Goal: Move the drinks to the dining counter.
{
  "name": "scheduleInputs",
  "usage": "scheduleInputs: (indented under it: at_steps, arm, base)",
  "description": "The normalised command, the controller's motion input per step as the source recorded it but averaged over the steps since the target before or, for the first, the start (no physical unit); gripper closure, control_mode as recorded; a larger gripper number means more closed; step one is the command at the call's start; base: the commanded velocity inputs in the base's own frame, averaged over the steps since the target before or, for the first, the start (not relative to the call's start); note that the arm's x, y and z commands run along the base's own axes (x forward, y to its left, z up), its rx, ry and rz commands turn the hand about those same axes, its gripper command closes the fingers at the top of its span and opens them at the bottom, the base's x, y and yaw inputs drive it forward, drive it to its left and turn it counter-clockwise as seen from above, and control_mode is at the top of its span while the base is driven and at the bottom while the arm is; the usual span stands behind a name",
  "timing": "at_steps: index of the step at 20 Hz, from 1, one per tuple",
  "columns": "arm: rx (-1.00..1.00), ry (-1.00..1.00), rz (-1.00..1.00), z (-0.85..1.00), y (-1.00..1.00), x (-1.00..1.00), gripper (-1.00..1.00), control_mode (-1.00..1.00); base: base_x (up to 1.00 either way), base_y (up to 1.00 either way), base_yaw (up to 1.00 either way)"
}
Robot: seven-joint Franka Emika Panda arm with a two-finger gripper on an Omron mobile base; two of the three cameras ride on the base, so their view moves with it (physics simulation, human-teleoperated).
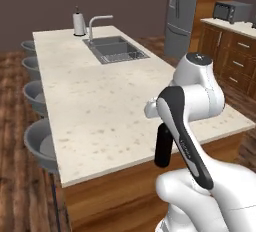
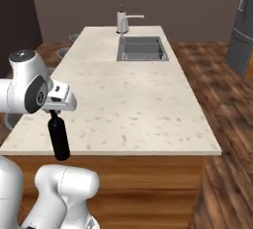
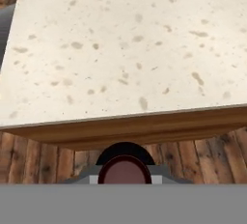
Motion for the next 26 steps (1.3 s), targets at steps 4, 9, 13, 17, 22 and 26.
scheduleInputs:
  at_steps: [4, 9, 13, 17, 22, 26]
  arm:
    - [0.0, 0.0, 0.0, 0.0, 0.0, 0.0, 1.0, 1.0]
    - [0.0, 0.0, 0.0, 0.0, 0.0, 0.0, 1.0, 1.0]
    - [0.0, 0.0, 0.0, 0.0, 0.0, 0.0, 1.0, 1.0]
    - [0.0, 0.0, 0.0, 0.0, 0.0, 0.0, 1.0, 1.0]
    - [0.0, 0.0, 0.0, 0.0, 0.0, 0.0, 1.0, 1.0]
    - [0.0, 0.0, 0.0, 0.0, 0.0, 0.0, 1.0, 1.0]
  base:
    - [-0.15, 1.0, -0.28]
    - [0.04, 0.96, -0.05]
    - [0.2, 0.55, 0.1]
    - [0.39, 0.13, 0.18]
    - [0.41, -0.07, 0.16]
    - [0.39, -0.05, 0.16]
